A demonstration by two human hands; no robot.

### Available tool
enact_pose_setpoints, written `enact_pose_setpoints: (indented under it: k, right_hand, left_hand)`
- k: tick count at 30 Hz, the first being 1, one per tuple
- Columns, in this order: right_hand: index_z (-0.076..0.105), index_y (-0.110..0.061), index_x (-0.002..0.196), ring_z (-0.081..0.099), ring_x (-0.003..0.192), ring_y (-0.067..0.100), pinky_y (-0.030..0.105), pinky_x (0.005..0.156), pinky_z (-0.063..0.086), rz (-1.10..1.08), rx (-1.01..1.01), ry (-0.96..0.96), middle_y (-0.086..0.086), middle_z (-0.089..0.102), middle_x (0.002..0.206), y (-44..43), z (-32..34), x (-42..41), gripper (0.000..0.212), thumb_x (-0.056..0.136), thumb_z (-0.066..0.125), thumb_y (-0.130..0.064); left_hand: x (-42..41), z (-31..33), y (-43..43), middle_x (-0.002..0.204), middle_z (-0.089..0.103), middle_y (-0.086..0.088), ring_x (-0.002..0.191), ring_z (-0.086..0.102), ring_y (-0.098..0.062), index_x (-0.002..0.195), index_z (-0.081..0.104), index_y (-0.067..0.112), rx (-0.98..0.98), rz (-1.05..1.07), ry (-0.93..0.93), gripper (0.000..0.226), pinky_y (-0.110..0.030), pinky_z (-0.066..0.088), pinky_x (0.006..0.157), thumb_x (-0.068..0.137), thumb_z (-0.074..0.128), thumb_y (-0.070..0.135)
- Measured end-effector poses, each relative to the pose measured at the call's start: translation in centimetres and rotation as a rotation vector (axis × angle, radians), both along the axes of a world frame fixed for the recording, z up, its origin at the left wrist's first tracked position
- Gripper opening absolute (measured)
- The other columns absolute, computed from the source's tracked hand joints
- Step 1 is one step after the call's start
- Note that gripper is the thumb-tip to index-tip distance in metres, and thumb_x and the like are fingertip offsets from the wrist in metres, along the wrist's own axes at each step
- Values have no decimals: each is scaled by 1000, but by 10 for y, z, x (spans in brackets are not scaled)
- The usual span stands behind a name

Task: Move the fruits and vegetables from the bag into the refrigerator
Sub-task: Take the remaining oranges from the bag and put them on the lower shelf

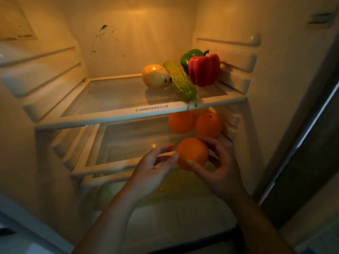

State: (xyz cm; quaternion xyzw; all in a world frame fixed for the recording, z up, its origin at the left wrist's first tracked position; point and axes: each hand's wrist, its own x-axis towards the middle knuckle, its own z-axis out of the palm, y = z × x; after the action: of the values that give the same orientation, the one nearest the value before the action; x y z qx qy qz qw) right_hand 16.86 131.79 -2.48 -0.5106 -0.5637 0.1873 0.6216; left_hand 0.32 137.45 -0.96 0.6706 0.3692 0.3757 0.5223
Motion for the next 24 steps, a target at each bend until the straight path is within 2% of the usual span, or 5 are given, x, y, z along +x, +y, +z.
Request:
enact_pose_setpoints:
  k: [4, 7, 14, 19, 24]
  right_hand:
    - [55, -30, 114, 55, 113, 4, 22, 84, 51, 70, 9, 16, -18, 57, 118, 13, 3, -16, 55, 63, 75, -39]
    - [55, -30, 115, 53, 115, 4, 21, 86, 50, 111, 4, 10, -17, 57, 122, 17, 2, -21, 58, 63, 76, -39]
    - [60, -31, 106, 59, 102, 1, 16, 78, 50, -18, -112, 48, -11, 64, 108, 20, -3, 9, 48, 64, 69, -52]
    - [59, -23, 117, 59, 103, 7, 17, 77, 51, -48, -219, -59, -6, 61, 111, 28, -3, 23, 43, 76, 72, -29]
    - [55, -34, 113, 58, 100, 10, 20, 76, 47, -87, -225, -124, -4, 57, 114, 38, 0, 16, 42, 75, 74, -31]
  left_hand:
    - [-5, 4, 0, 90, 67, 13, 87, 67, -3, 89, 59, 33, -198, 4, -107, 9, -25, 55, 80, 83, 58, 27]
    - [-12, 4, 4, 103, 65, 7, 92, 67, -8, 96, 58, 32, -219, -6, -112, 21, -25, 56, 79, 76, 63, 30]
    - [-26, 7, 29, 120, 56, 16, 108, 54, -3, 119, 53, 40, 99, 136, 116, 54, -13, 46, 74, 69, 73, 40]
    - [-9, 4, 45, 127, 46, 13, 110, 47, 3, 126, 50, 35, 268, 119, 212, 62, -7, 44, 74, 71, 78, 25]
    - [17, -9, 52, 130, 44, 10, 119, 45, -7, 127, 49, 32, 293, 102, 221, 67, -14, 49, 80, 69, 80, 23]
